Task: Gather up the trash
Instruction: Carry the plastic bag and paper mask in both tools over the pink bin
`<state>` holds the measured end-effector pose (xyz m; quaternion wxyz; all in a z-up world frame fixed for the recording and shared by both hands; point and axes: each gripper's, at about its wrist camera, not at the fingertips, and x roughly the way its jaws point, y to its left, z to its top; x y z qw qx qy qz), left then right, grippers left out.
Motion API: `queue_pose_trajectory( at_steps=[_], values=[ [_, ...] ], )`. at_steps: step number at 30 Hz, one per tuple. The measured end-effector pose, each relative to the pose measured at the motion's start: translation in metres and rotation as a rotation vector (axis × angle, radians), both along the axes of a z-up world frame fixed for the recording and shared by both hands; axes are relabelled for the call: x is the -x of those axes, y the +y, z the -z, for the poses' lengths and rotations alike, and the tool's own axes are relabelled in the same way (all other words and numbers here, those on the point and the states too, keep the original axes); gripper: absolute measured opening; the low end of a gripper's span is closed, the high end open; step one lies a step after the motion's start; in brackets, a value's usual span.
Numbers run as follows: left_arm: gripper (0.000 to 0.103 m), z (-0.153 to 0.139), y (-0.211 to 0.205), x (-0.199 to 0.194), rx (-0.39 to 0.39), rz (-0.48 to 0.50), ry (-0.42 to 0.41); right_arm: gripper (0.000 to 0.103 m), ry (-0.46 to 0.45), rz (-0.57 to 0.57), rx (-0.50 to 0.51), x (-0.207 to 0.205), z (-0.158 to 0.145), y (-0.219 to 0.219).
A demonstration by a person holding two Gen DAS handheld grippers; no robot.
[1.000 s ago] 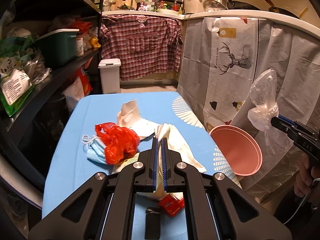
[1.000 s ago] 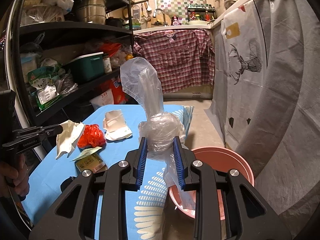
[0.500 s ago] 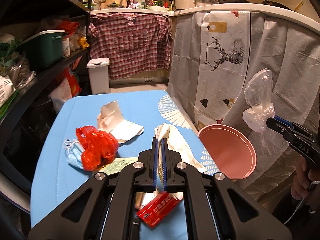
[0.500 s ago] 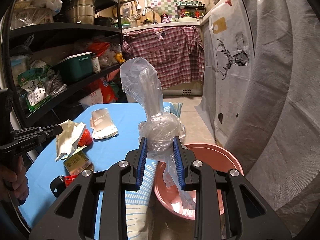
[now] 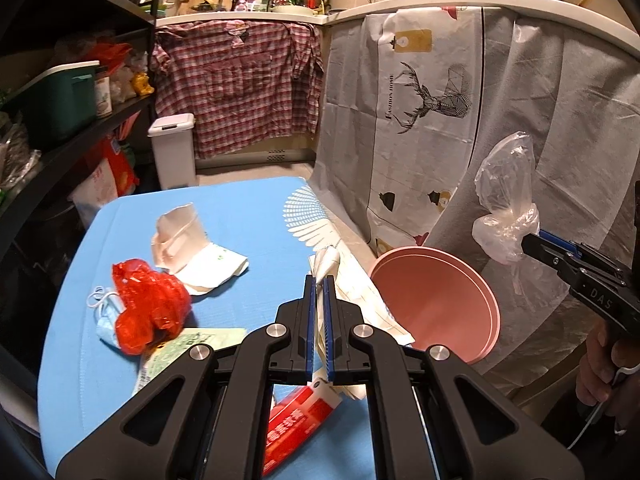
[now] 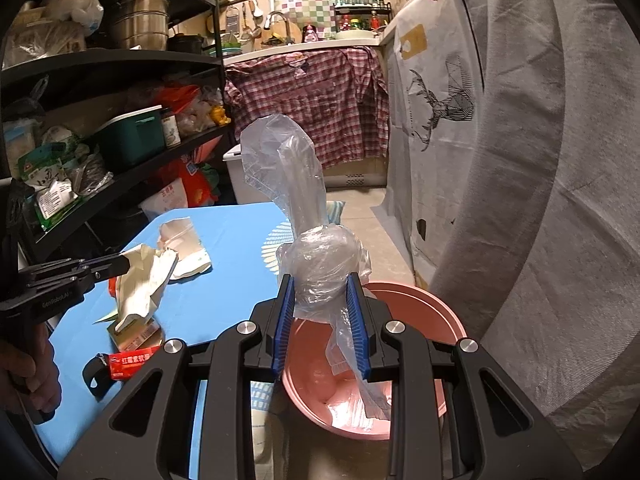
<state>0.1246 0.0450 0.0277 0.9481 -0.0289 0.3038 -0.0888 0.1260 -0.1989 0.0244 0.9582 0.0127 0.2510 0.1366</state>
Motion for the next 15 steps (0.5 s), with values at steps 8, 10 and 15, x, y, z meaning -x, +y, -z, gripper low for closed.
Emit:
queue_pose_trajectory(
  at_steps=[8, 10, 15],
  values=[
    [0.004, 0.005, -0.022, -0.015, 0.007, 0.038, 0.010, 0.027, 0.013, 0.043, -0.005, -0.004, 0.003, -0.009],
    [0.004, 0.006, -0.029, -0.018, 0.008, 0.049, 0.013, 0.027, 0.019, 0.055, -0.009, -0.006, 0.005, -0.013],
    [0.004, 0.008, -0.047, -0.028, 0.007, 0.077, 0.015, 0.027, 0.033, 0.079, -0.010, -0.009, 0.008, -0.019]
  ],
)
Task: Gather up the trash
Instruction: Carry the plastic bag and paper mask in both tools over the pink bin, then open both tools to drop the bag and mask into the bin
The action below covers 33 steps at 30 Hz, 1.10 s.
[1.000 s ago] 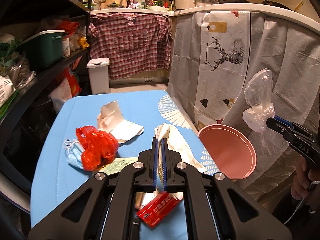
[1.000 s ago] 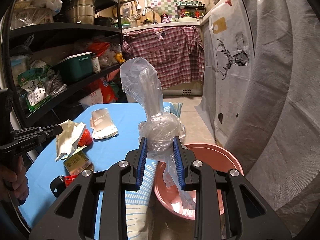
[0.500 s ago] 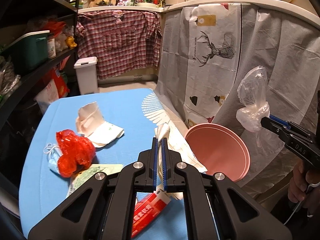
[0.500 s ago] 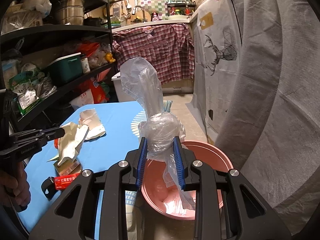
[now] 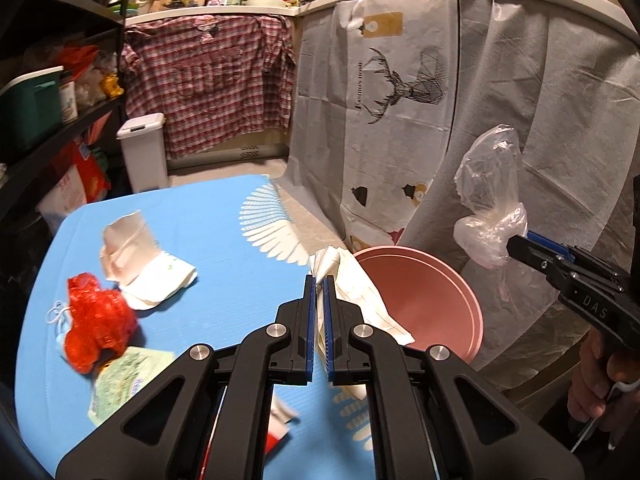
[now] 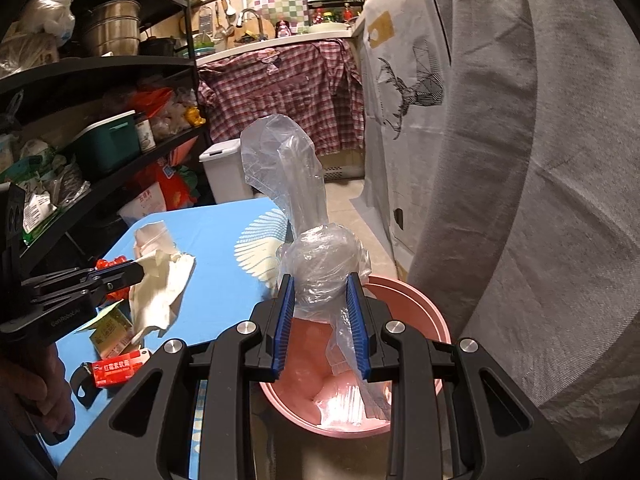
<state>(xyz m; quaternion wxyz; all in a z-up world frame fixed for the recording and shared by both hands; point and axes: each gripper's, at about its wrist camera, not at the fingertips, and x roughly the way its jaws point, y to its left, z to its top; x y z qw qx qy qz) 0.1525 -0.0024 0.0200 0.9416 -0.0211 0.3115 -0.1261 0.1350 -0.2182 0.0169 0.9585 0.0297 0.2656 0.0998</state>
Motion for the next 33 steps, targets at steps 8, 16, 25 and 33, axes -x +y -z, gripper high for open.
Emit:
queue_pose_trajectory(
  at_steps=[8, 16, 25, 33],
  values=[
    [0.004, 0.003, -0.033, -0.016, -0.005, 0.043, 0.003, 0.027, 0.023, 0.027, -0.003, -0.005, 0.004, -0.007],
    [0.004, 0.009, -0.048, -0.029, 0.003, 0.068, 0.013, 0.027, 0.050, 0.054, -0.002, -0.016, 0.012, -0.013],
    [0.004, 0.016, -0.060, -0.049, 0.012, 0.087, 0.039, 0.030, 0.070, 0.082, 0.003, -0.025, 0.019, -0.017],
    [0.028, 0.021, -0.065, -0.059, 0.018, 0.088, 0.069, 0.055, 0.096, 0.113, 0.021, -0.033, 0.026, -0.017]
  ],
)
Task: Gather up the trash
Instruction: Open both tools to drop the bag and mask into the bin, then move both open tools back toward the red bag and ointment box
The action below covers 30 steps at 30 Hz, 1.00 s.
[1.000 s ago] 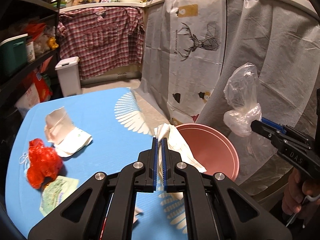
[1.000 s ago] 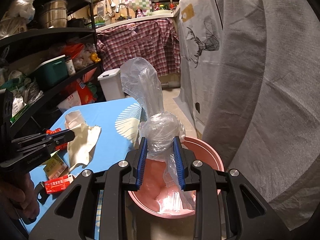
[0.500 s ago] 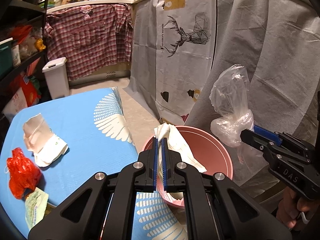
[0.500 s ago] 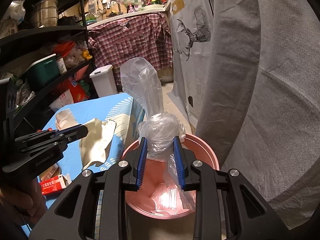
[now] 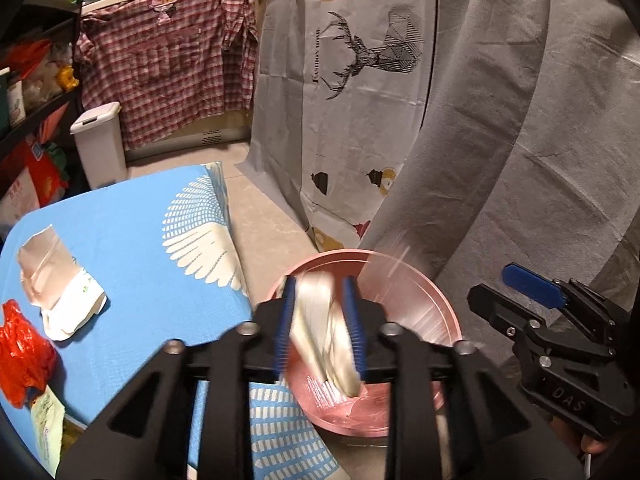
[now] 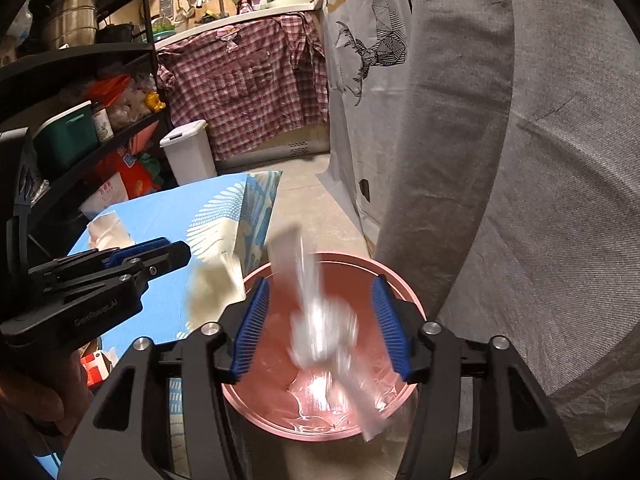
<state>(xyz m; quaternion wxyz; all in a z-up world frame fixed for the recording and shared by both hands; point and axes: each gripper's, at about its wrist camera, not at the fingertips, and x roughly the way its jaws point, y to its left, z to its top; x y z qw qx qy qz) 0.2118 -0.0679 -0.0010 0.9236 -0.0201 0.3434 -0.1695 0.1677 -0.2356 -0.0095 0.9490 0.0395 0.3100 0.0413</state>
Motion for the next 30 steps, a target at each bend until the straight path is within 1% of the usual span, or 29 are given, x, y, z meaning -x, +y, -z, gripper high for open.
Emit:
queue_pose_trajectory(
  at_steps=[7, 13, 17, 23, 25, 27, 28, 30],
  values=[
    [0.028, -0.010, 0.014, 0.009, 0.001, -0.012, -0.022, 0.055, -0.019, -0.001, 0.012, 0.001, -0.002, 0.002],
    [0.028, -0.026, 0.033, 0.024, 0.006, -0.028, -0.056, 0.055, -0.036, -0.012, 0.020, 0.006, -0.007, 0.007],
    [0.028, -0.042, 0.050, 0.038, 0.008, -0.045, -0.086, 0.055, -0.051, -0.025, 0.027, 0.013, -0.011, 0.013],
    [0.028, -0.061, 0.089, 0.056, 0.011, -0.089, -0.118, 0.054, -0.075, -0.056, 0.023, 0.024, -0.019, 0.025],
    [0.027, -0.067, 0.106, 0.062, 0.008, -0.114, -0.123, 0.050, -0.094, -0.084, 0.012, 0.030, -0.024, 0.032],
    [0.027, -0.072, 0.124, 0.067, 0.009, -0.140, -0.131, 0.041, -0.108, -0.113, 0.003, 0.034, -0.027, 0.042],
    [0.027, -0.073, 0.131, 0.069, 0.010, -0.150, -0.133, 0.038, -0.109, -0.129, -0.005, 0.036, -0.028, 0.047],
    [0.026, -0.077, 0.153, 0.076, 0.011, -0.181, -0.143, 0.030, -0.108, -0.178, -0.036, 0.038, -0.030, 0.059]
  ],
)
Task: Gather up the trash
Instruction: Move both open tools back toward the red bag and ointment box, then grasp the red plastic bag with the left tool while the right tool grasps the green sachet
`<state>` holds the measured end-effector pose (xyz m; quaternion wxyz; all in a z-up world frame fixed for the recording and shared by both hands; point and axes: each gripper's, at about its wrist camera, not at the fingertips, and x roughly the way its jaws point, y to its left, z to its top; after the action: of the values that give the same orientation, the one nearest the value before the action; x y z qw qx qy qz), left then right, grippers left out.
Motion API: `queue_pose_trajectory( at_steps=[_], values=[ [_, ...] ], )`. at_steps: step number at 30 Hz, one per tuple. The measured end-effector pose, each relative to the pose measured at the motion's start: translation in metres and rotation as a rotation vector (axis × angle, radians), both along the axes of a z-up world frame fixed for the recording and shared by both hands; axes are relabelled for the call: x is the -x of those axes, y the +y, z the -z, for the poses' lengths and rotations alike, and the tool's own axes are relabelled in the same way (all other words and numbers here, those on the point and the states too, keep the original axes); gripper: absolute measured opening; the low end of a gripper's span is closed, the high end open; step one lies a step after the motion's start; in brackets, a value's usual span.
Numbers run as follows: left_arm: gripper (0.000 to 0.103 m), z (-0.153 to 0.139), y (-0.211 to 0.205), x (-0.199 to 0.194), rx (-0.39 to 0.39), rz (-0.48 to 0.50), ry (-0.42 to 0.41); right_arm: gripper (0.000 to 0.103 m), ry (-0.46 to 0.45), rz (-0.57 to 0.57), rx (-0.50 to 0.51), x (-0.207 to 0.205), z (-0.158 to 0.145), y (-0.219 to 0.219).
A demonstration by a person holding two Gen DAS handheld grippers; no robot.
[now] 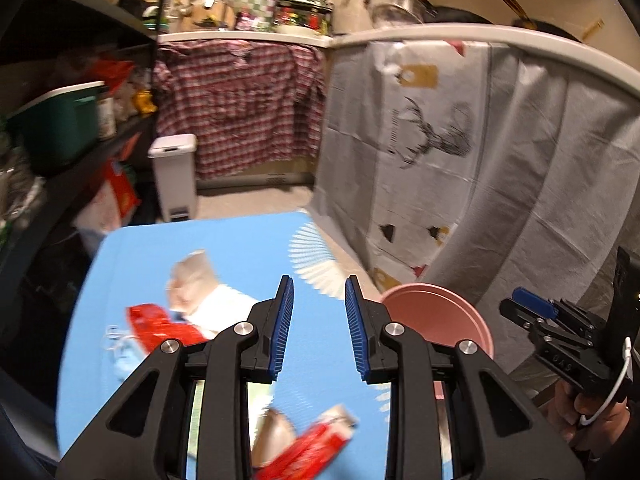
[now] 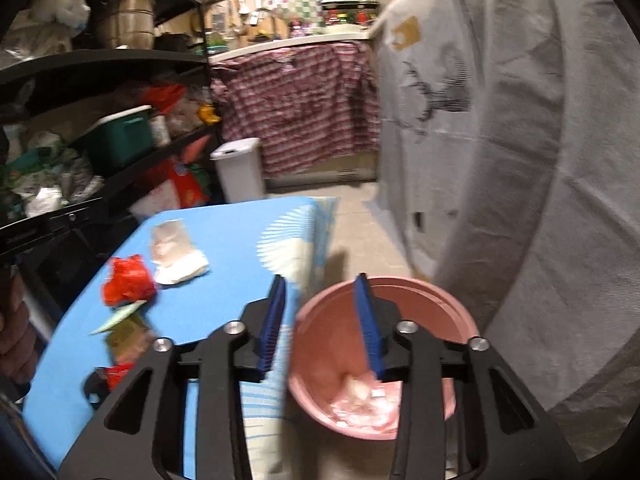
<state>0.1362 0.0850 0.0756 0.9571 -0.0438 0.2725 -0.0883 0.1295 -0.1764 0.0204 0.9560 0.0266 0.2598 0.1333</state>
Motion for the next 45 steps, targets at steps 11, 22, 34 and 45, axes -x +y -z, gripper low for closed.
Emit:
queue_pose_trajectory(
  at_steps=[11, 22, 34, 45],
  values=[
    [0.021, -0.001, 0.106, 0.020, -0.009, -0.162, 0.015, 0.028, 0.038, -0.199, -0.025, 0.003, 0.014, 0.078],
    [0.021, 0.030, 0.143, 0.017, -0.012, -0.203, 0.065, 0.029, 0.113, -0.359, -0.049, 0.000, 0.045, 0.161],
    [0.021, 0.070, 0.134, -0.013, -0.009, -0.139, 0.152, 0.036, 0.277, -0.442, -0.151, -0.030, 0.072, 0.185],
    [0.034, 0.111, 0.117, -0.041, -0.038, -0.085, 0.263, 0.024, 0.304, -0.484, -0.158, -0.040, 0.079, 0.191]
  ],
)
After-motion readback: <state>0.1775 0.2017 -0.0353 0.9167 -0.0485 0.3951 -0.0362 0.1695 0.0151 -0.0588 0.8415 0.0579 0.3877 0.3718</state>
